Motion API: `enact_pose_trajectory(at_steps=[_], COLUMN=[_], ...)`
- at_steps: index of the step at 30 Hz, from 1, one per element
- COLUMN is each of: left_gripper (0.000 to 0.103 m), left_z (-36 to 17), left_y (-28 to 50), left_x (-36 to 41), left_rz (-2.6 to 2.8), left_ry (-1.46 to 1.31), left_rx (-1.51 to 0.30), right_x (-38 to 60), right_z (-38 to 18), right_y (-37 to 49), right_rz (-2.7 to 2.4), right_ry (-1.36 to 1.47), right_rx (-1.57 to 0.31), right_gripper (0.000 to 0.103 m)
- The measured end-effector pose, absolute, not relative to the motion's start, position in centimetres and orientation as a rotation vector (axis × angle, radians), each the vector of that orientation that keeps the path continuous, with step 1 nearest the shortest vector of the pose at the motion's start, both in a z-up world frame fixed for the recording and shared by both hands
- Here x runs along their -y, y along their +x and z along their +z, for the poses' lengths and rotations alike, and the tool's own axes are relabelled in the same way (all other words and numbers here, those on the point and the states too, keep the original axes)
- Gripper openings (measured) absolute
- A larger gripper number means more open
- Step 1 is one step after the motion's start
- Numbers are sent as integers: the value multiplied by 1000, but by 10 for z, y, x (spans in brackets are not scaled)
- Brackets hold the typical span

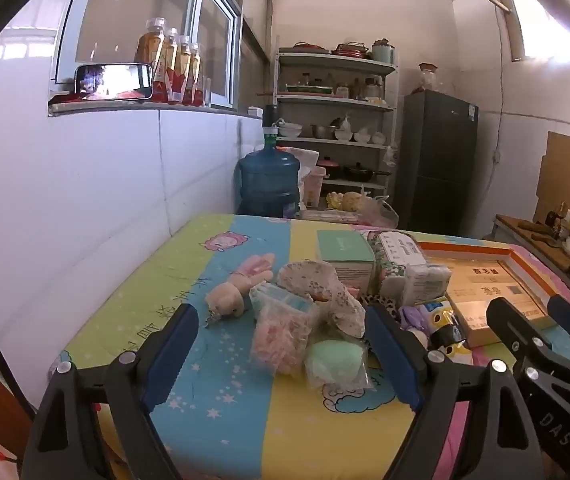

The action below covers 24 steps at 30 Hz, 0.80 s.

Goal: Organize soft objects

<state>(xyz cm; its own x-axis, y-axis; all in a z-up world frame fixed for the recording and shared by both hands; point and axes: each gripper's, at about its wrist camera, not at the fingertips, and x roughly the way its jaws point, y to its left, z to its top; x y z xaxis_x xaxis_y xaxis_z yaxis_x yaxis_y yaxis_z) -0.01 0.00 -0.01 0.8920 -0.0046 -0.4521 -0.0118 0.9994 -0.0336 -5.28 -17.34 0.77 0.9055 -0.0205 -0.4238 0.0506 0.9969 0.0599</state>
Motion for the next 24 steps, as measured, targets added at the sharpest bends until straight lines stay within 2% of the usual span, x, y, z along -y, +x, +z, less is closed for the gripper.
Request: enact_pose_trajectory(at_steps=[24], left_gripper=[86], left_z=[-1], left_y=[0], left_x=[6], left_rz=[-28], left_ry=[-23], left_rx=[-483], right_x=[175], right_z=[12], right_y=[-53], right_rz=[-44], right_ry=[80], right_rx=[-438], right_gripper=[88])
